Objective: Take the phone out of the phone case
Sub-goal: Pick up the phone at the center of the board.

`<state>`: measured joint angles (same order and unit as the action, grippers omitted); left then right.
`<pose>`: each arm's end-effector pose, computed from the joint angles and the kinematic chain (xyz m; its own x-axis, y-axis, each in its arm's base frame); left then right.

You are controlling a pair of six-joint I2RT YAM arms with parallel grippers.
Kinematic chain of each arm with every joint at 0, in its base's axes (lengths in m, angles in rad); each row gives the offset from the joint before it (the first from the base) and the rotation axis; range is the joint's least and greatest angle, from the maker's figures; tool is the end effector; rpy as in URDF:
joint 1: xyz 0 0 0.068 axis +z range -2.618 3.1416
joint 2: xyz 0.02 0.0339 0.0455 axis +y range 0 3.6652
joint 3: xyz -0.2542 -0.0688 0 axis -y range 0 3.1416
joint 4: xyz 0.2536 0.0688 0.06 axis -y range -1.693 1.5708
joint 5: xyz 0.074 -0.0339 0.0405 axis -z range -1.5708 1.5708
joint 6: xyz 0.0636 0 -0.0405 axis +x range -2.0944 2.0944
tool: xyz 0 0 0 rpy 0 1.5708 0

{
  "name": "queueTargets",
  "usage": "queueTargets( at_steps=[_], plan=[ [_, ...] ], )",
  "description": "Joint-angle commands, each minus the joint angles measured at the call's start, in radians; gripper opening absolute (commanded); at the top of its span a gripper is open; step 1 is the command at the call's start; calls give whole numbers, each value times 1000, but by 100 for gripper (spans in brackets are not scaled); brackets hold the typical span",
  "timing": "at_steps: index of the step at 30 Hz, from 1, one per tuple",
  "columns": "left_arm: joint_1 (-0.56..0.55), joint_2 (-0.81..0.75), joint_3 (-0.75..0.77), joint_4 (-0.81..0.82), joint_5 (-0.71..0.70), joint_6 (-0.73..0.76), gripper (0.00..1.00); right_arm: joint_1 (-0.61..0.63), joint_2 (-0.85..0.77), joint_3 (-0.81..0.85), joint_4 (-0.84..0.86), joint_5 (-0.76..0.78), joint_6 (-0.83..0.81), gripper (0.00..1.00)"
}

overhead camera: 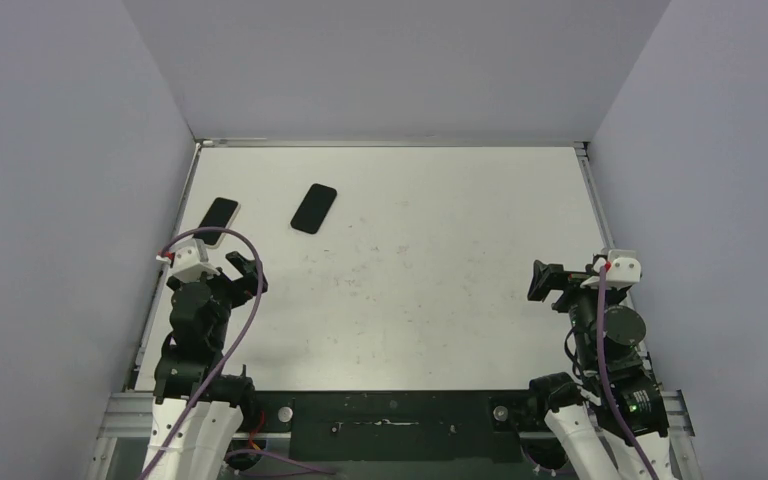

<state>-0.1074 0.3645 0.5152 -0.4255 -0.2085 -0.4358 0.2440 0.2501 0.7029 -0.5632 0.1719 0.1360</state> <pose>0.1558 -0.0036 0.2645 -0.2052 -0.3933 -0.8962 -0.1984 0.9134 -0.3554 0.1107 0.0163 0.3263 -0.1158 0.1088 -0.9873 -0.0579 0.9916 0.1161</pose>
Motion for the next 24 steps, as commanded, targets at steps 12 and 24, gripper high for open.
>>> queueTargets(
  at_steps=[12,24],
  plan=[
    [9,223,51,195,6,88,97,6,-46,0,32,-19,4,100],
    [90,835,348,335,82,406,97,6,-82,-17,55,-75,-6,100]
  ],
)
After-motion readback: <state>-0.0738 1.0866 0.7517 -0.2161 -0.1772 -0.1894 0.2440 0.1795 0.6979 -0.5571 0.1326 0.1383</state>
